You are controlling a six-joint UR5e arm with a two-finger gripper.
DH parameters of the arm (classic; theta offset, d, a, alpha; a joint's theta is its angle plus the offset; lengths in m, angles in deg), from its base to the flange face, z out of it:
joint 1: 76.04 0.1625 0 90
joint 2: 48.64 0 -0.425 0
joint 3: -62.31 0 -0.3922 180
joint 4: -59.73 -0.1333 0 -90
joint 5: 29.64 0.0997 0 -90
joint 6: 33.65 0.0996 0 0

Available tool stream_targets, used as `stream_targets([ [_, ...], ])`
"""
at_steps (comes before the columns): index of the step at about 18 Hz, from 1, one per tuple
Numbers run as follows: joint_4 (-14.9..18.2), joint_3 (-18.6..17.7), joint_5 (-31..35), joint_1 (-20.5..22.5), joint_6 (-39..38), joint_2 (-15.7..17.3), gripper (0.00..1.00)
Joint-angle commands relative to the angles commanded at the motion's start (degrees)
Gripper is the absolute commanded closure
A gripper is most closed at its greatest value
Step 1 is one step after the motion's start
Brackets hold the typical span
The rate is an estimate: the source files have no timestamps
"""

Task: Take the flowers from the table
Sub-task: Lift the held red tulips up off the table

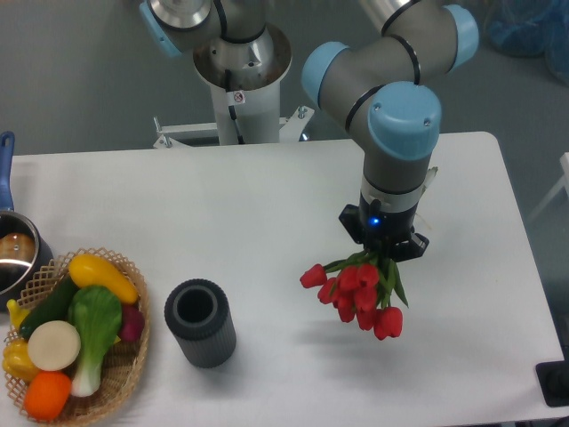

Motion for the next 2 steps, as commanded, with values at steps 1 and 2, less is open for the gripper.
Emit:
stream_targets([
  [1, 0.00, 0.00, 0.00, 0.00, 0.00, 0.00, 1.00],
  [2, 0.00, -0.09, 0.00, -0.09, 0.00, 0.00, 1.00],
])
